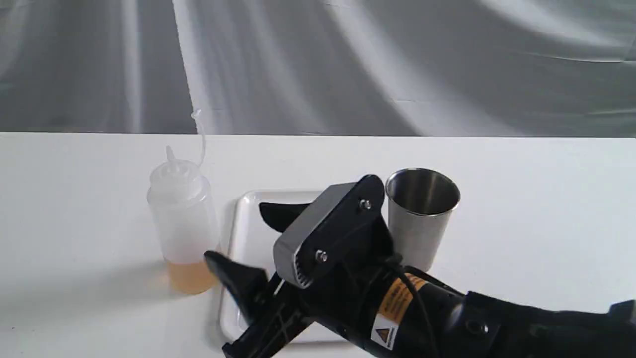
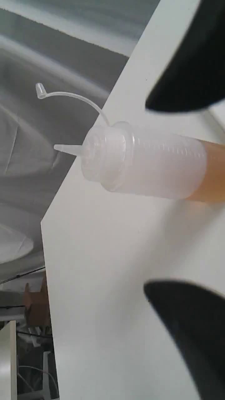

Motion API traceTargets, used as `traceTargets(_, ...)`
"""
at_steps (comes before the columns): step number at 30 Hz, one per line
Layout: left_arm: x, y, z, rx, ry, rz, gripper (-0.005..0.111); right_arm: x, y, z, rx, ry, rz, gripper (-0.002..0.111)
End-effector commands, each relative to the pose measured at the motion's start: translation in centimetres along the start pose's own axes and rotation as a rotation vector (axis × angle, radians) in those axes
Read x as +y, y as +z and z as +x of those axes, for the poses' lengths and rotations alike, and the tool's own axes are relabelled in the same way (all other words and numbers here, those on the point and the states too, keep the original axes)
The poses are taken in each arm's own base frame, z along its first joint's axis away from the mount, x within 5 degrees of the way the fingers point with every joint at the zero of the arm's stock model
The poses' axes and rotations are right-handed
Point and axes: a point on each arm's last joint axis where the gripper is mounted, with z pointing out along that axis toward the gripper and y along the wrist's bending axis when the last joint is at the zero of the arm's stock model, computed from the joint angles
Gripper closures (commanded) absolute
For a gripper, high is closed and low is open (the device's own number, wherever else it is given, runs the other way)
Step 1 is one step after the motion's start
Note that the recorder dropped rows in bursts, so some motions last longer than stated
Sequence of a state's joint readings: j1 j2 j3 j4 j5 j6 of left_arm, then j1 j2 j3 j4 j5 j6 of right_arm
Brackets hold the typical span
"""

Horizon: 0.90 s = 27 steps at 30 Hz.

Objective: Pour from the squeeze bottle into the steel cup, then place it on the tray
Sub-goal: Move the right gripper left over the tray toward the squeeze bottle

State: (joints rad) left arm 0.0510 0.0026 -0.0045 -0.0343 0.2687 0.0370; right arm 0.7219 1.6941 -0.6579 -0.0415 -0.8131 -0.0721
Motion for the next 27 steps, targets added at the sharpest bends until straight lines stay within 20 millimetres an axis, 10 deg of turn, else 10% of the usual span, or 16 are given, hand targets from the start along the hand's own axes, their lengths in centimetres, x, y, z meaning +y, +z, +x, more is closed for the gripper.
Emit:
traceTargets(1, 0.0, 0.0, 0.0, -0.008, -0.002, -0.003, 0.098, 0.1, 0.4, 0.5, -0.066, -0.003, 0.004, 0.006)
traceTargets(27, 0.0, 0.0, 0.0, -0.008, -0.003, -0.003, 0.098, 0.1, 7.8, 2.3, -0.102, 0.003, 0.008, 0.003)
